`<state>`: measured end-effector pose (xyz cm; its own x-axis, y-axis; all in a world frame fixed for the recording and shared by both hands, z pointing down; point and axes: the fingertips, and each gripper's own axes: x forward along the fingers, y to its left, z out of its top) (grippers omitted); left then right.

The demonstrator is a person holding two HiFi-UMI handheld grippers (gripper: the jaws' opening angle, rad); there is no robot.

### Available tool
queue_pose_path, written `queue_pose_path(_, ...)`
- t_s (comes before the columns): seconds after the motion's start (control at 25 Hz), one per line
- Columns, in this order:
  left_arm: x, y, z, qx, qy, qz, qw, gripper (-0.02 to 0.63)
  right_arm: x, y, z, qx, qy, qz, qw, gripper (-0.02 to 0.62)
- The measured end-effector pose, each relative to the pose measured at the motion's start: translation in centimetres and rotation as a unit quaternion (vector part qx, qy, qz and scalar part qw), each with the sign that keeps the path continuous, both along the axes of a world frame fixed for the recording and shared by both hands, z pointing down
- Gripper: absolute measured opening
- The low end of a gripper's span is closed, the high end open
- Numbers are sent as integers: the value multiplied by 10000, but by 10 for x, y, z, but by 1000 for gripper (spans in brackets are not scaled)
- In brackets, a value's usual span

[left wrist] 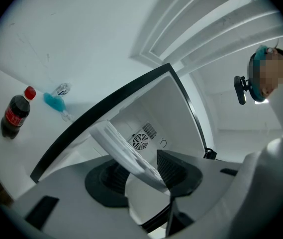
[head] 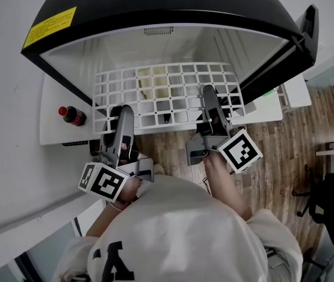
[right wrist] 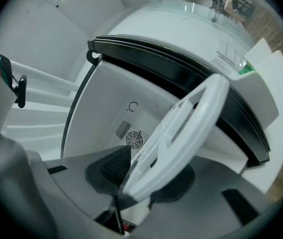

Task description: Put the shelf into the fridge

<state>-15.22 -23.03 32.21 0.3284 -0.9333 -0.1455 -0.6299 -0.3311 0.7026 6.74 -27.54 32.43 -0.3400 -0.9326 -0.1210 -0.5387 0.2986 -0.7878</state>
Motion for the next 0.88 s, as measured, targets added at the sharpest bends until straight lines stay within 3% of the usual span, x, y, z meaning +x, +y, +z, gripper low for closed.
queue_pose_path(0.88,-1,-8,2,-64,193,106,9997,161,0,-10,3,-19,-19,35,10000,139)
